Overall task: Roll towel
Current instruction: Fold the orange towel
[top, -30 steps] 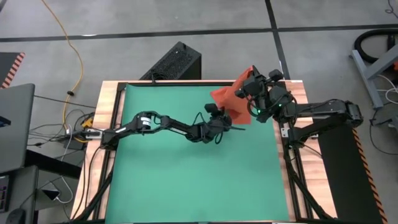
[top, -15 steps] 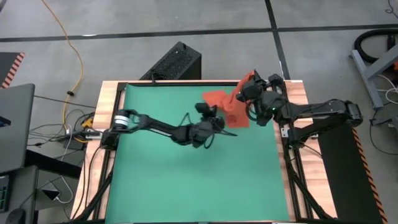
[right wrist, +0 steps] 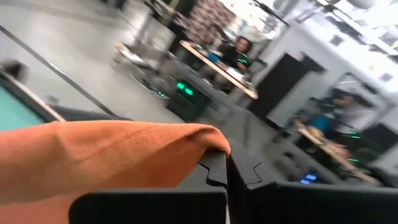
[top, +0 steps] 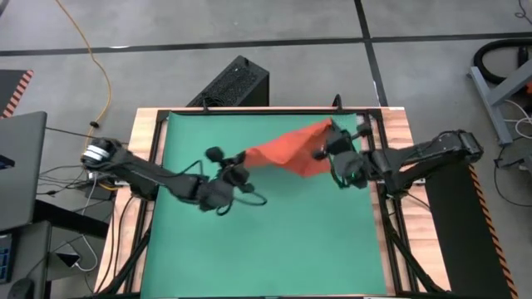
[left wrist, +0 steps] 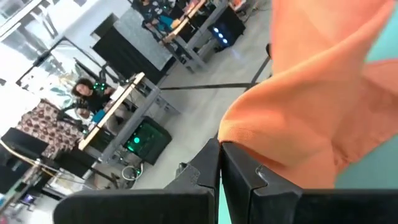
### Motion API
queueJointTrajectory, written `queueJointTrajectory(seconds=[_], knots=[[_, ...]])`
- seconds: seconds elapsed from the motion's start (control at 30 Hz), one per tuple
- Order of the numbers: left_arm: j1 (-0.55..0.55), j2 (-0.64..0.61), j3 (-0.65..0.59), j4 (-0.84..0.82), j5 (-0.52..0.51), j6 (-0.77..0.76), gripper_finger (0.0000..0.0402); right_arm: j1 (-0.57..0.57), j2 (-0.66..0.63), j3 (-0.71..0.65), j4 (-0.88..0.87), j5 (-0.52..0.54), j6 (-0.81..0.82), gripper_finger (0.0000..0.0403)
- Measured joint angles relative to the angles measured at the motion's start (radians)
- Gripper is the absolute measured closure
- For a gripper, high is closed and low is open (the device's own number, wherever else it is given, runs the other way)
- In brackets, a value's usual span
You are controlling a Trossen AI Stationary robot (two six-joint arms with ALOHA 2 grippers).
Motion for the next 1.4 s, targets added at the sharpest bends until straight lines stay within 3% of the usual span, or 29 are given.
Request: queueJointTrajectory(seconds=[0.1, 0.23, 0.4, 0.57, 0.67, 0.77, 0.93, 1.03, 1.1, 1.23, 1.4], knots=[[-0.086, -0.068, 0.004, -0.078, -0.032, -0.089, 0.0401, 0.102, 0.0, 0.0, -0.015, -0.012, 0.114, 0.0397], [-0.201, -0.132, 0.004, -0.061, -0.043, -0.108, 0.0401, 0.24, 0.0, 0.0, 0.069, -0.009, 0.123, 0.0397], [-0.33, -0.203, 0.004, 0.041, -0.06, -0.108, 0.0401, 0.398, 0.0, 0.0, 0.373, 0.065, -0.076, 0.0398], [-0.415, -0.258, 0.004, 0.096, -0.166, -0.105, 0.0401, 0.465, 0.0, 0.0, 0.771, 0.078, -0.376, 0.0398], [-0.411, -0.29, 0.004, 0.037, -0.238, -0.132, 0.0401, 0.4, -0.001, 0.0, 0.877, 0.079, -0.494, 0.0398], [-0.357, -0.32, 0.001, -0.128, -0.183, -0.297, 0.0401, 0.286, 0.001, -0.009, 0.852, 0.079, -0.494, 0.0398], [-0.192, -0.339, -0.001, -0.693, 0.098, -0.872, 0.0401, 0.11, 0.049, -0.051, 0.696, 0.081, -0.309, 0.0398], [-0.101, -0.309, -0.002, -1.001, 0.173, -1.176, 0.0401, 0.027, 0.101, -0.071, 0.573, 0.041, -0.149, 0.0398], [-0.064, -0.276, -0.002, -1.141, 0.194, -1.298, 0.0401, -0.025, 0.143, -0.086, 0.499, -0.058, -0.02, 0.0398], [-0.014, -0.203, -0.002, -1.239, 0.22, -1.372, 0.0401, -0.148, 0.247, -0.098, 0.335, -0.275, 0.233, 0.0398], [0.038, -0.079, -0.002, -1.239, 0.265, -1.308, 0.0401, -0.264, 0.377, -0.098, 0.221, -0.402, 0.397, 0.0395]])
